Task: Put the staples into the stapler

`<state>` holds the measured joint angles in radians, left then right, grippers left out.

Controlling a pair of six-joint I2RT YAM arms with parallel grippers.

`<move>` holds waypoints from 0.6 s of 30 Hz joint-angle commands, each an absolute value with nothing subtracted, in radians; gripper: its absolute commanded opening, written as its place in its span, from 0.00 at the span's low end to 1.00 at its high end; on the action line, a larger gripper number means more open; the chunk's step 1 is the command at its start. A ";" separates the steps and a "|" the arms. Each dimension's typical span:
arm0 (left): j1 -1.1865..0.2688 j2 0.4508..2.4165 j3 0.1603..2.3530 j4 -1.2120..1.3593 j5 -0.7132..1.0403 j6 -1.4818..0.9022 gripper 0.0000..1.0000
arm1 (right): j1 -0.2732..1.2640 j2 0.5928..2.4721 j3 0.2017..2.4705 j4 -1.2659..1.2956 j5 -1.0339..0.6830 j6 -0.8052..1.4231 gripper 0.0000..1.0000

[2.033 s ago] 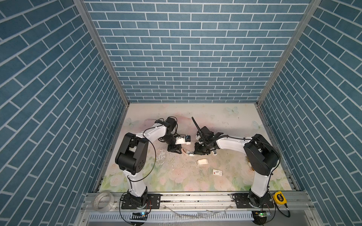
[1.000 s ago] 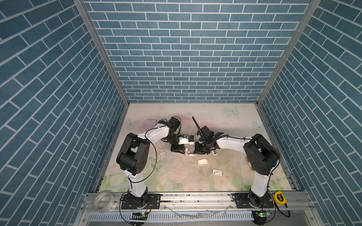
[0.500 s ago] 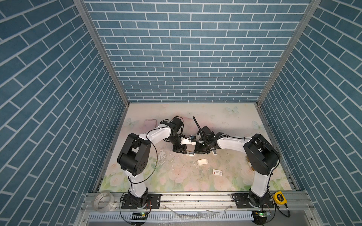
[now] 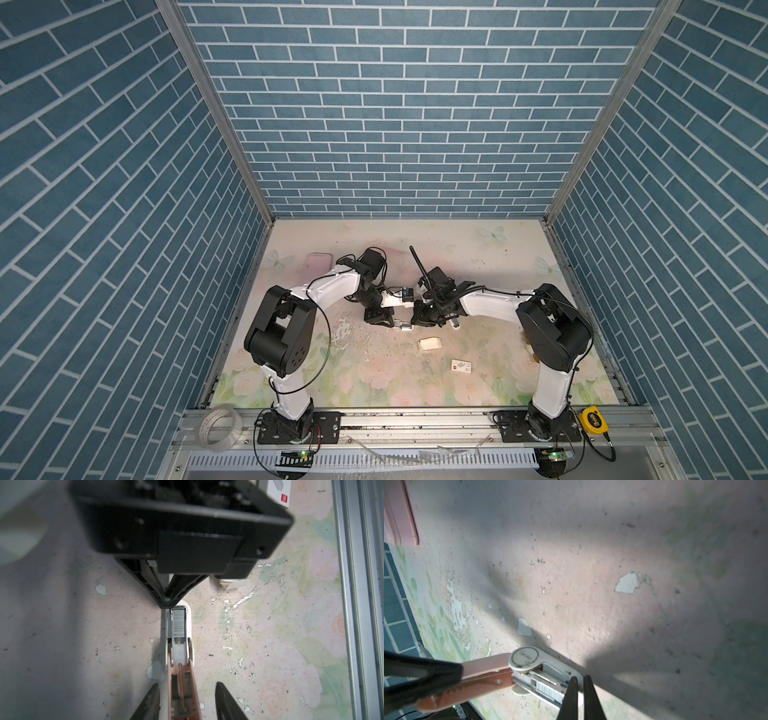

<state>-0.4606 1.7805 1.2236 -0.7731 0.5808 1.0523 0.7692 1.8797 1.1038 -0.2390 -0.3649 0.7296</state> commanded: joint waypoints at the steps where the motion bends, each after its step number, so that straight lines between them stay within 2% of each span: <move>1: -0.433 1.753 1.221 -0.800 0.612 1.067 0.46 | 0.765 1.922 1.088 -0.272 -0.345 0.750 0.09; 13: -0.426 1.767 1.178 -0.818 0.600 1.115 0.46 | 0.764 1.923 1.088 -0.282 -0.348 0.749 0.09; 18: -0.426 1.760 1.179 -0.819 0.610 1.116 0.42 | 0.764 1.909 1.089 -0.290 -0.347 0.746 0.09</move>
<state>-0.4278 1.7710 1.1873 -0.7979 0.5957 1.1007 0.7666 1.8835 1.1038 -0.2268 -0.3714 0.7296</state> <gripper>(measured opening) 0.426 0.092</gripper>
